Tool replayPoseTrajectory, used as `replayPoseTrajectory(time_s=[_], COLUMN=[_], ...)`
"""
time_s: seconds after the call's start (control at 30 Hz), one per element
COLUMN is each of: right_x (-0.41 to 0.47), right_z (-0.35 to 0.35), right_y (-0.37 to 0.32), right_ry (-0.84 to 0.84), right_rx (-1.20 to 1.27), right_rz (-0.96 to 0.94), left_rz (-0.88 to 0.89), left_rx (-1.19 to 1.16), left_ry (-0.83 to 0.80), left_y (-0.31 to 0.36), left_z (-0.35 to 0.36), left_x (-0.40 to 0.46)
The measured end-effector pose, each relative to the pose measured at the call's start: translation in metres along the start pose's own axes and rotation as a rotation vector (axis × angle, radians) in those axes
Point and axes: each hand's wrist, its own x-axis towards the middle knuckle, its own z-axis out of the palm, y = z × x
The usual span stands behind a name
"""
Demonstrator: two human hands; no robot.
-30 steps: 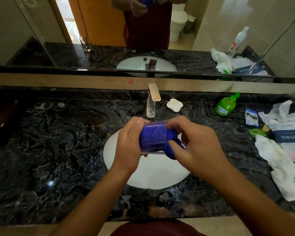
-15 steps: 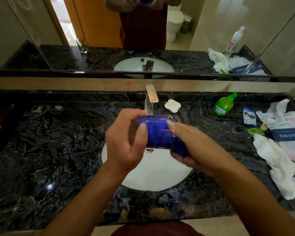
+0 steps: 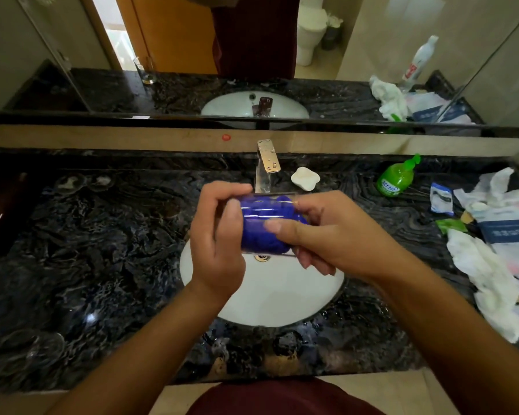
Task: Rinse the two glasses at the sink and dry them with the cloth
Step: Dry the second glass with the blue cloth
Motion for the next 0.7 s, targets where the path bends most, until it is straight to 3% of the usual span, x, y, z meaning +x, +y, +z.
replayPoseTrajectory(time_s=[0.1,0.17,0.27,0.33,0.4,0.5,0.6,0.7], right_x=[-0.001,-0.002,-0.003,-0.001,0.000,-0.004,-0.004,0.004], right_z=[0.005,0.008,0.003,-0.005,-0.011,-0.008,-0.001,0.001], right_y=[0.010,0.021,0.033,0.033,0.030,0.026,0.024,0.020], right_ry=[0.155,0.214,0.174,0.187,0.235,0.354,0.407,0.175], right_rx=[-0.413,-0.723,-1.084,-1.164,-1.045,-0.514,-0.276,0.010], right_rz=[-0.155,-0.306,-0.561,-0.626,-0.569,-0.321,-0.050,0.194], left_rz=[-0.288,-0.615,-1.087,-1.176,-1.164,-1.026,-0.561,-0.203], left_rx=[-0.076,-0.136,-0.223,-0.395,-0.521,-0.383,-0.058,0.083], left_ry=[-0.017,-0.072,-0.182,-0.248,-0.210,0.027,0.091,0.041], left_y=[-0.004,-0.004,-0.008,-0.010,-0.009,-0.008,-0.008,-0.009], left_z=[0.000,0.001,0.000,0.000,0.005,0.010,0.006,-0.002], left_x=[0.006,0.013,0.018,0.017,0.015,0.012,0.007,-0.002])
